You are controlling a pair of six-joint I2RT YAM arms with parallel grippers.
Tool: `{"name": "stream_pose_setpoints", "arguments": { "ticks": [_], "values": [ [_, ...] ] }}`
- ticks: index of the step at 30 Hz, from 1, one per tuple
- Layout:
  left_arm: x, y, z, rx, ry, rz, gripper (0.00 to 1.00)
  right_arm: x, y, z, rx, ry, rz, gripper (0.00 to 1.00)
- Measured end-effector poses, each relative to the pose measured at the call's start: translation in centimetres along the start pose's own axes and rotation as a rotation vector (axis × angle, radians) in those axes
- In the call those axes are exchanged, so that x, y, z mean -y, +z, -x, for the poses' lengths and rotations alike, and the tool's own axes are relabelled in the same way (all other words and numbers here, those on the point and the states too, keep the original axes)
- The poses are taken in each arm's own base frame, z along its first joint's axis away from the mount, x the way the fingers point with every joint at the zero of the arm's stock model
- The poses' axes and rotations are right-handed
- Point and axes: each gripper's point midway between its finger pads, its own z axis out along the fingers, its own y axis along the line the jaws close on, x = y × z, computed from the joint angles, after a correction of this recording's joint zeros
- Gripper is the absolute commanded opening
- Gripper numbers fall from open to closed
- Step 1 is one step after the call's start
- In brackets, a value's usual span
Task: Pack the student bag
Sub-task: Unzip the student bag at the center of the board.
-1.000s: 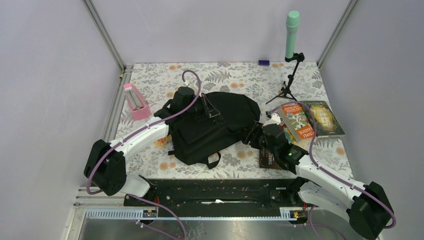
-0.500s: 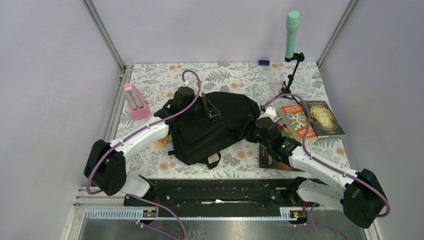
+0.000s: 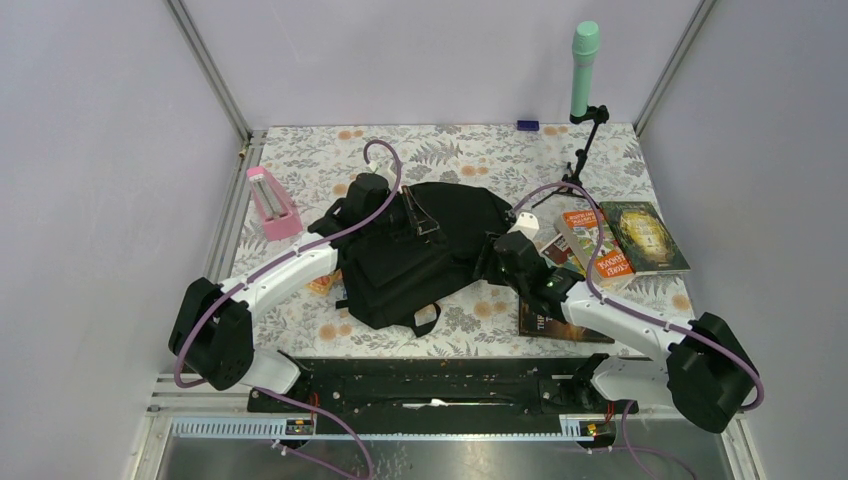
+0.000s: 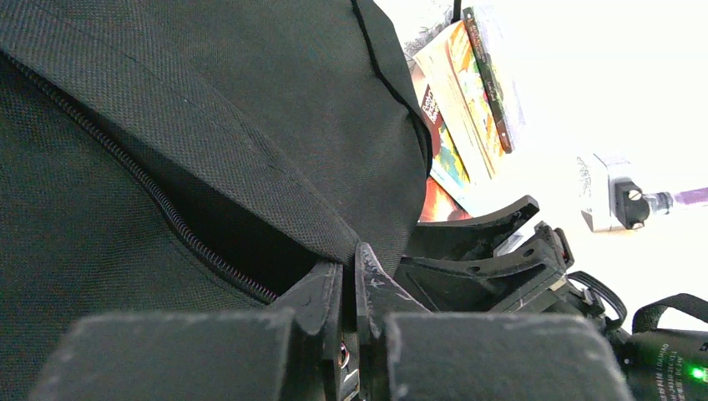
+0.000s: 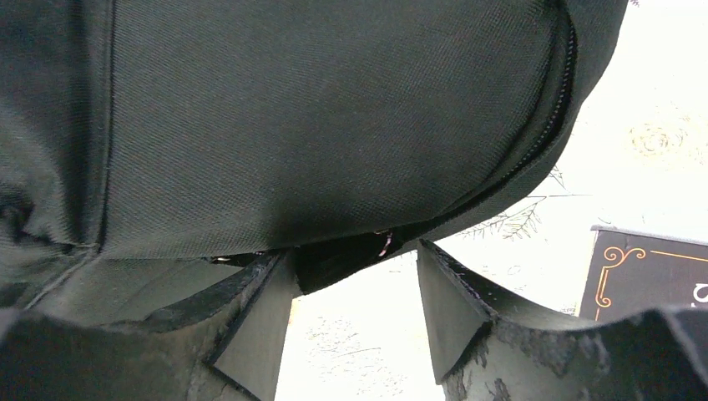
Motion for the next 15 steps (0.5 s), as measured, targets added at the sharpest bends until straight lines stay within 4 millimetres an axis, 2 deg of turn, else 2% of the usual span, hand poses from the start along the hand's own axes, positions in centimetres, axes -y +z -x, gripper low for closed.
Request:
{"name": "stream_pose_setpoints", "arguments": {
  "ticks": [9,12,15],
  "values": [
    [0.0,0.0,0.0,0.001,-0.001,0.001,0.0,0.4,0.4,-0.5,-0.005,-0.012,-0.028,0.61],
    [-0.1,0.0,0.1,0.002,-0.002,0.002,0.0,0.9,0.3,-0.5,-0.002,-0.019,-0.052,0.57],
    [-0.2,0.0,0.2,0.005,-0.003,0.004,0.0,1.6,-0.1,-0.2,0.011,-0.027,-0.08,0.44]
  ]
}}
